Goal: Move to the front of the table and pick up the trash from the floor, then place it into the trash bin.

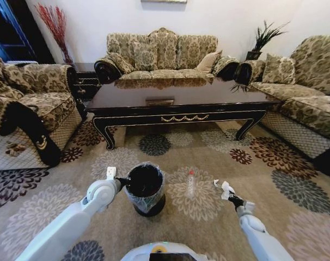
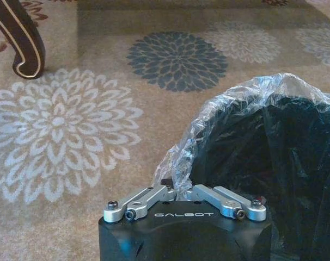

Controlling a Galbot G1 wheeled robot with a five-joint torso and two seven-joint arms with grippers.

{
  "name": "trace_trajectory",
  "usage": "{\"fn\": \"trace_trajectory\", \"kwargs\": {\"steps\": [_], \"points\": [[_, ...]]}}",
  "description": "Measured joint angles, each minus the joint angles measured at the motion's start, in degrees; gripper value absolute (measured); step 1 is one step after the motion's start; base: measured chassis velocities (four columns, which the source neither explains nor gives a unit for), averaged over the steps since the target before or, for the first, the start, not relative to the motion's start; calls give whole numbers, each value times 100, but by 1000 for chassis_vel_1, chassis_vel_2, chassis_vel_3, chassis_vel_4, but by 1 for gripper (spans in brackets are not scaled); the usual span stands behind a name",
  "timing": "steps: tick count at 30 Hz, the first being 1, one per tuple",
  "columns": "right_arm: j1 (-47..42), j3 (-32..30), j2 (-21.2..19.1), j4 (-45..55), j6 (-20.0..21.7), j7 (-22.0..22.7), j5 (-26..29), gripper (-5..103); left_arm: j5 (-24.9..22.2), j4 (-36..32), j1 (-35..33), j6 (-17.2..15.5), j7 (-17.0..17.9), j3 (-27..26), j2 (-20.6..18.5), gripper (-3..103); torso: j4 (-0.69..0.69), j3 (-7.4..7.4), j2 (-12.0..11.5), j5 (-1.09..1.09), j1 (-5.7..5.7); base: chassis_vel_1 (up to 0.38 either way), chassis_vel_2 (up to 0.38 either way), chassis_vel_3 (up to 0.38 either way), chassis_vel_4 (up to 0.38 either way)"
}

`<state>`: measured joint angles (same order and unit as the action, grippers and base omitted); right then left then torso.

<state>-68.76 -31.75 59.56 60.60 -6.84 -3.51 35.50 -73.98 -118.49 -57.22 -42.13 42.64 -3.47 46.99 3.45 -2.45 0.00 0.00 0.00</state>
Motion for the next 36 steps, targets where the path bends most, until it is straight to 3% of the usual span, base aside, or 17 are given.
{"fn": "trace_trajectory", "kwargs": {"steps": [7,21,24,29,36], "points": [[-561,-181,-125,966,121,105,222,0,37,-50,0,0,-30,52,23,4,1,0,0,0,0,0,0,0,0],[-1886,-545,-215,4393,682,716,380,0,301,-94,-76,0,-141,198,204,4,-1,0,0,-3,0,0,0,0,0],[-2292,-521,-227,5522,849,877,277,0,392,-22,-36,1,-136,381,323,4,0,0,0,-2,0,0,0,0,0],[-2837,-493,-183,6480,975,906,-82,0,481,83,90,2,-129,633,500,4,1,0,0,-2,0,0,0,0,0],[-3420,-410,-188,7236,1006,872,-353,0,531,211,282,10,-133,856,517,4,0,0,0,-1,-1,0,0,0,0]]}}
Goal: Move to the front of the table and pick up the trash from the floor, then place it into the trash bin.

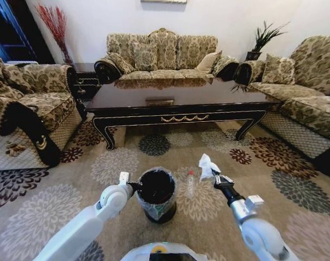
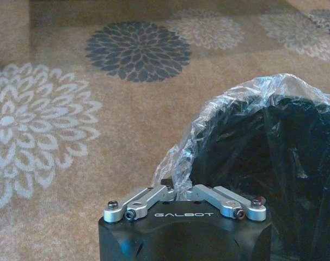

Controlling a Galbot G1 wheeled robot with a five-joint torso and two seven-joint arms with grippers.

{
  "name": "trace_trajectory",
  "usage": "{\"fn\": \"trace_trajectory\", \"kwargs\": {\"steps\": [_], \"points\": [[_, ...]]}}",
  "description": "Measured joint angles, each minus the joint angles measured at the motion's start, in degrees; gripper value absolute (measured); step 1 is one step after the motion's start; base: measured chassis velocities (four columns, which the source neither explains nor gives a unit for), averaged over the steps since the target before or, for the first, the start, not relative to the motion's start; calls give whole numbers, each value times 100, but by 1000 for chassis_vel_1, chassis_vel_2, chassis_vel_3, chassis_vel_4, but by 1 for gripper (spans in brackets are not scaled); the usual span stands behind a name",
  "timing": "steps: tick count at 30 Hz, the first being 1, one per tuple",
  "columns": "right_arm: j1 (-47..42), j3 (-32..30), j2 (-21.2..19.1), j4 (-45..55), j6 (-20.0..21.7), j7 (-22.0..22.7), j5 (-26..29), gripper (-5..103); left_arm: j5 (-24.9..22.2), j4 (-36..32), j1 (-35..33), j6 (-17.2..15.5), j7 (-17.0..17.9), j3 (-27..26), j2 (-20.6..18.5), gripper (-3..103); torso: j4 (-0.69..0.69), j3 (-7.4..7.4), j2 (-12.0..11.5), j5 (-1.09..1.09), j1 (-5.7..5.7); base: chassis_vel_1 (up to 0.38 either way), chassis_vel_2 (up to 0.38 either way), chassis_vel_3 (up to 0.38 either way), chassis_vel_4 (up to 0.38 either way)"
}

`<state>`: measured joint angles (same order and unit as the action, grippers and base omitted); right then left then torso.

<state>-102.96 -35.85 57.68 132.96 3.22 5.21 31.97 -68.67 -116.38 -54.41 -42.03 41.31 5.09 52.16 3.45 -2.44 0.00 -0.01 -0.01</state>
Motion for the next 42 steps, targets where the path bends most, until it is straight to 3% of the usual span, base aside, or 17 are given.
{"fn": "trace_trajectory", "kwargs": {"steps": [6,9,15,22,31,33,36,39,42], "points": [[-484,180,45,535,-9,-157,-425,0,26,311,365,30,-39,331,63,4,-2,0,0,2,0,0,0,0,0],[-687,191,32,840,-2,-218,-470,0,-23,509,971,61,92,1011,307,4,1,-1,0,0,0,0,0,0,0],[-719,111,-29,1021,77,-220,-424,0,-247,723,1746,58,248,1792,616,4,2,-1,0,1,0,0,0,0,0],[-846,157,32,955,71,-271,-578,0,-400,786,2084,35,304,2123,713,4,1,-1,0,1,0,0,0,0,0],[-1057,343,116,660,42,-362,-1442,1,-446,751,2110,-2,343,2179,835,4,1,-1,0,0,0,0,0,0,0],[-1092,361,127,630,40,-372,-1542,5,-415,751,2071,-4,351,2175,855,4,0,-1,0,1,0,0,0,0,0],[-1128,365,129,573,40,-372,-1696,22,-367,750,2016,-7,353,2170,877,4,0,-1,0,1,0,0,0,0,0],[-1151,364,129,550,40,-371,-1718,27,-343,749,1953,-8,355,2099,895,4,0,-1,0,1,0,0,0,0,0],[-1166,366,132,563,41,-377,-1718,44,-335,749,1941,-10,356,2071,889,4,0,-1,0,1,0,0,0,0,0]]}}
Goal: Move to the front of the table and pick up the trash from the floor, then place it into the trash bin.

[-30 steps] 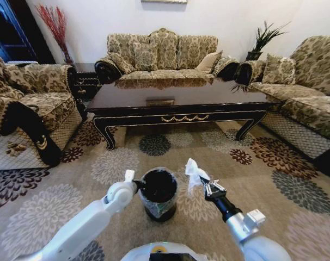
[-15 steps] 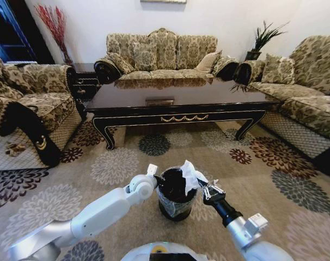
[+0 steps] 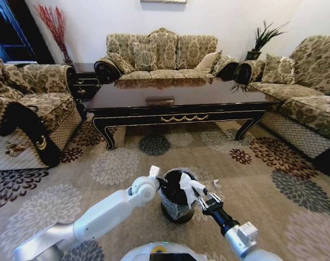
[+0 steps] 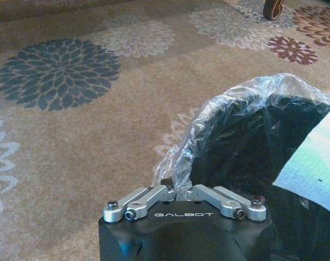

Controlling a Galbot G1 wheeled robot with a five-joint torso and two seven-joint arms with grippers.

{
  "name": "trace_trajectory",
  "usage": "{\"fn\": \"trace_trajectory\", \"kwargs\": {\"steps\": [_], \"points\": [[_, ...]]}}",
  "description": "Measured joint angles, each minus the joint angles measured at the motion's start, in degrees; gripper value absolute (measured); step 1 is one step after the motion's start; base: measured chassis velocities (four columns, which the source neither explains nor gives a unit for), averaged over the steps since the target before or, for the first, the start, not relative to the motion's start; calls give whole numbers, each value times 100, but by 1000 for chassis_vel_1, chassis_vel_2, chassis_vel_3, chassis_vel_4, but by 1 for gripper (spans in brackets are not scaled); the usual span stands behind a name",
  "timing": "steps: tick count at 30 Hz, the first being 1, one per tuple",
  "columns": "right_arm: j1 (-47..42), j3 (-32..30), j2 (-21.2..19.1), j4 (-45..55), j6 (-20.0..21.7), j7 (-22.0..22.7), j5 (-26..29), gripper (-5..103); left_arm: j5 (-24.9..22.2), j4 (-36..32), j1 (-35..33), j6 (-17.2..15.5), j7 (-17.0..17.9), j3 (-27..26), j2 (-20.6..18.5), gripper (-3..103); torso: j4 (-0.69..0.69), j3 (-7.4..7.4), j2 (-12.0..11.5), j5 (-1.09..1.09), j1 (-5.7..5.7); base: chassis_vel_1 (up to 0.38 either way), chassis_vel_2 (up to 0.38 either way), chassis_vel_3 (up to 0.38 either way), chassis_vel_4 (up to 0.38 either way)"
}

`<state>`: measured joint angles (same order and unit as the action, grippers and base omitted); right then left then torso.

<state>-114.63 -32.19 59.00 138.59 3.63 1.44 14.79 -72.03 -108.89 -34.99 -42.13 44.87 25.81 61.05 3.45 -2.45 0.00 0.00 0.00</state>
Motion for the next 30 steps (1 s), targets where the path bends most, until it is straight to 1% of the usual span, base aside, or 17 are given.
{"fn": "trace_trajectory", "kwargs": {"steps": [3,5,6,8,9,11,12,13,14,15,16,17,20,24,27,29,30], "points": [[1,2,-10,10,3,-6,4,50,-1,1,6,-1,0,1,-1,4,0,0,0,0,0,0,0,0,0],[12,3,-18,11,9,-6,15,61,0,2,4,-2,0,17,2,4,0,0,0,0,0,0,0,0,0],[12,3,-18,11,9,-6,15,61,0,2,4,-2,0,17,2,4,0,0,0,0,0,0,0,0,0],[33,7,-26,12,26,11,-2,71,17,4,-21,-2,0,59,9,4,0,0,0,0,0,0,0,0,0],[33,7,-26,12,26,11,-2,71,17,4,-21,-2,0,59,9,4,0,0,0,0,0,0,0,0,0],[73,-1,-44,-23,38,33,-270,82,45,17,-28,-3,1,115,26,4,0,0,0,0,0,0,0,0,0],[73,-1,-44,-23,38,33,-270,82,45,17,-28,-3,1,115,26,4,0,0,0,0,0,0,0,0,0],[77,0,-50,-23,55,35,-288,88,47,19,-27,-3,3,126,35,4,0,0,0,0,0,0,0,0,0],[79,12,-59,1,120,48,-168,88,48,21,-20,-3,6,137,52,4,0,0,0,0,0,0,0,0,0],[68,47,-76,107,298,82,297,97,47,26,0,-3,9,146,78,4,1,0,0,0,0,0,0,0,0],[68,62,-98,198,447,97,722,99,45,33,19,-3,13,149,93,4,1,0,0,-1,0,0,0,0,0],[68,62,-98,198,447,97,722,99,45,33,19,-3,13,149,93,4,1,0,0,-1,0,0,0,0,0],[193,52,-127,341,578,138,1390,100,37,56,41,-3,18,150,115,4,0,0,0,-1,0,0,0,0,0],[335,-25,-142,337,542,172,1453,100,42,59,-20,-3,17,77,96,4,1,0,0,-1,0,0,0,0,0],[504,-123,-150,199,428,204,1471,100,80,1,-211,-3,-5,-147,-58,4,2,0,0,-1,0,0,0,0,0],[639,-196,-166,39,368,219,1504,100,113,-59,-347,-3,-54,-320,-225,4,0,0,0,-1,0,0,0,0,0],[795,-270,-203,-166,324,240,1573,100,129,-139,-498,-3,-101,-531,-434,4,-2,0,0,0,0,0,0,0,0]]}}
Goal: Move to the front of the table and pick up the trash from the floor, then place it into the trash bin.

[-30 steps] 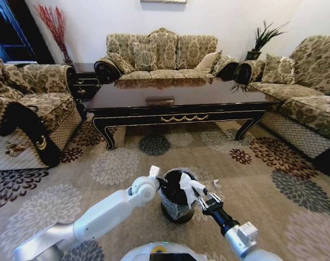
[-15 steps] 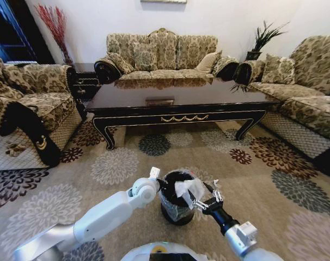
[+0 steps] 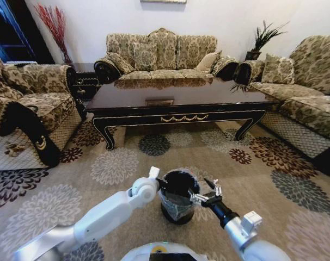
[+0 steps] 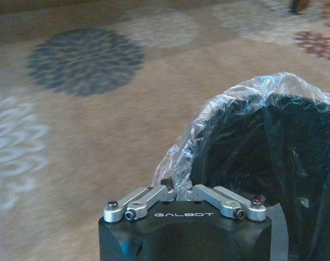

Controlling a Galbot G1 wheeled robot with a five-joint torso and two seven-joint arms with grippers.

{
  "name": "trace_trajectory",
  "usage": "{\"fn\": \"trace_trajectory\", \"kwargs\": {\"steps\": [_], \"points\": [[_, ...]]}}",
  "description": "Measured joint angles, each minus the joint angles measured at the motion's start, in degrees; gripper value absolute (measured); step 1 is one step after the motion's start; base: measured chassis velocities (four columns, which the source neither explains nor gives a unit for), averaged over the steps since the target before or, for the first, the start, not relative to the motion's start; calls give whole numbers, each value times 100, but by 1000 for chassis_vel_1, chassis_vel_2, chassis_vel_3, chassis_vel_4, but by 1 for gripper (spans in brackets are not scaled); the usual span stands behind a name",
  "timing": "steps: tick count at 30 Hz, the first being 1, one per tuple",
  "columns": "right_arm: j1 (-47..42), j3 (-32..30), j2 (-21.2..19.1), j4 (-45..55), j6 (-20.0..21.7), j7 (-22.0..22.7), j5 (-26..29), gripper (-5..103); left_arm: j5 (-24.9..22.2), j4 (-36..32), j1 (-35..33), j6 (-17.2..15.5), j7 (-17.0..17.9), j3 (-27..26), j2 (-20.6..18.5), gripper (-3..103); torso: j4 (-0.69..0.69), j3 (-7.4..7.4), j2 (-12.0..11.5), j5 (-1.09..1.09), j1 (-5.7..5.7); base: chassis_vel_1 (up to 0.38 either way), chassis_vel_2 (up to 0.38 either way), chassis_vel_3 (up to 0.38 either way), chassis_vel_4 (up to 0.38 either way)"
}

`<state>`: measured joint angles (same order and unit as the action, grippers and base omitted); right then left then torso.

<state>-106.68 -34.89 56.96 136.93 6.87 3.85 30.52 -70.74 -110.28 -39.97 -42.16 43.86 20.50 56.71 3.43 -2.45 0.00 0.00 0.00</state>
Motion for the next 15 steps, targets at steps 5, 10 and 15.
{"fn": "trace_trajectory", "kwargs": {"steps": [5,10,15], "points": [[576,47,-94,-575,75,230,583,100,-131,-243,-352,-2,-56,-722,-389,4,0,0,0,1,0,0,0,0,0],[1012,23,-48,-1357,108,319,851,100,-198,-315,-586,4,-84,-1332,-531,4,5,0,0,0,0,0,0,0,0],[1465,173,-135,-2244,21,265,694,100,-78,-383,-1141,7,-246,-1918,-667,4,3,0,0,-1,0,0,0,0,0]]}}
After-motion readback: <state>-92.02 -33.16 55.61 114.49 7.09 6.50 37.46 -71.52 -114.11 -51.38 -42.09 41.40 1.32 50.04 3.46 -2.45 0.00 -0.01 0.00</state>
